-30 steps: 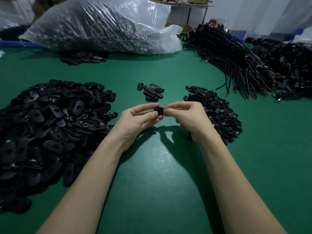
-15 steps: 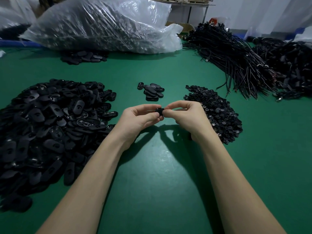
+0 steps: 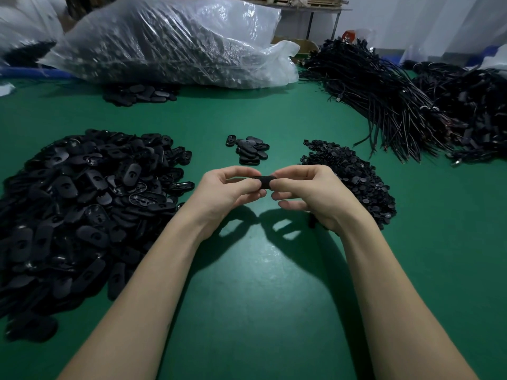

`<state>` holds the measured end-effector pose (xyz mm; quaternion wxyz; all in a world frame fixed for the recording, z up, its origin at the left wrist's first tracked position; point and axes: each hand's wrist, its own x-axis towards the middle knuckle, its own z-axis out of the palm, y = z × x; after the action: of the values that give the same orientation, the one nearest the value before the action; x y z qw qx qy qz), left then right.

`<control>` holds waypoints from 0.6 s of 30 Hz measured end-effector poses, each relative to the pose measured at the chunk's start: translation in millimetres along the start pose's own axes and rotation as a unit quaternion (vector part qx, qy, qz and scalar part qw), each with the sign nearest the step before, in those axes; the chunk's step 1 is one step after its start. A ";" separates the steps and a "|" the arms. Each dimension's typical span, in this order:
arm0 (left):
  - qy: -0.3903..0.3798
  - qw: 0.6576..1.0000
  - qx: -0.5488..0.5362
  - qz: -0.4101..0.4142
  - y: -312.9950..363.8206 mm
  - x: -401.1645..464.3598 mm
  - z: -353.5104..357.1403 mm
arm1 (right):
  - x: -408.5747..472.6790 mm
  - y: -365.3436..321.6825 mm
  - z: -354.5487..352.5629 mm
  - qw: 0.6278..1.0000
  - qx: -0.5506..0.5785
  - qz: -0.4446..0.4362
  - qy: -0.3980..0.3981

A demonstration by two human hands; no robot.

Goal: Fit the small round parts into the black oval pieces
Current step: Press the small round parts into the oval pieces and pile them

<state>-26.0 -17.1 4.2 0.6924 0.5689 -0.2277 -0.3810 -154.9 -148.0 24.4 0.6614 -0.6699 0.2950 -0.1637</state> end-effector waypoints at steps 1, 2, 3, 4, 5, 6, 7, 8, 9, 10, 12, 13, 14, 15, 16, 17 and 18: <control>0.001 1.000 0.007 0.003 0.0 -0.2 0.4 | 0.1 -0.5 0.7 1.000 -0.001 0.000 0.006; 0.002 1.000 0.014 0.007 0.2 -0.2 0.6 | 0.1 -1.1 1.4 1.000 -0.001 0.001 0.011; 0.002 1.000 0.021 0.010 0.5 -0.3 0.8 | 0.1 -1.9 2.3 1.000 0.000 0.001 0.014; 0.003 1.000 0.028 0.013 1.0 -0.3 0.9 | 0.0 -2.7 3.2 1.000 0.000 0.002 0.015; 0.003 0.999 0.035 0.016 1.6 -0.6 1.1 | -0.3 -3.3 3.8 1.000 -0.002 0.001 0.016; 0.004 0.999 0.041 0.019 2.2 -0.9 1.3 | -0.4 -3.7 4.2 1.000 -0.004 0.000 0.018; 0.006 0.999 0.047 0.022 2.5 -1.2 1.5 | -0.5 -3.8 4.5 1.000 -0.006 -0.002 0.021; 0.008 0.998 0.051 0.024 2.9 -1.3 1.7 | -0.5 -4.0 4.6 1.000 -0.008 -0.005 0.025; 0.010 0.998 0.055 0.026 3.1 -1.5 2.0 | -0.5 -4.1 4.8 1.000 -0.010 -0.006 0.027; 0.011 0.998 0.057 0.027 3.1 -1.7 2.4 | -0.6 -4.3 5.1 0.999 -0.011 -0.008 0.029; 0.013 0.998 0.062 0.028 3.2 -1.8 2.6 | -0.6 -4.3 5.8 0.999 -0.010 -0.009 0.030; 0.014 0.997 0.066 0.029 3.3 -1.8 2.7 | -0.4 -4.1 6.2 0.999 -0.009 -0.009 0.030; 0.015 0.997 0.070 0.029 3.4 -1.7 2.7 | -0.3 -3.9 6.3 0.999 -0.008 -0.009 0.031; 0.016 0.997 0.073 0.030 3.6 -1.7 2.6 | -0.1 -3.6 6.4 0.999 -0.007 -0.009 0.032; 0.016 0.996 0.077 0.031 3.9 -1.6 2.5 | 0.1 -3.2 6.3 0.999 -0.007 -0.010 0.032; 0.016 0.996 0.081 0.033 4.1 -1.6 2.3 | 0.2 -2.7 6.5 0.999 -0.006 -0.010 0.031; 0.014 0.995 0.087 0.035 4.2 -1.7 2.3 | 0.3 -2.3 6.7 0.999 -0.007 -0.012 0.031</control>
<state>-27.6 -17.0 8.9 0.6562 0.6243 -0.2698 -0.3269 -150.2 -143.0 26.2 0.6454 -0.6724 0.3085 -0.1900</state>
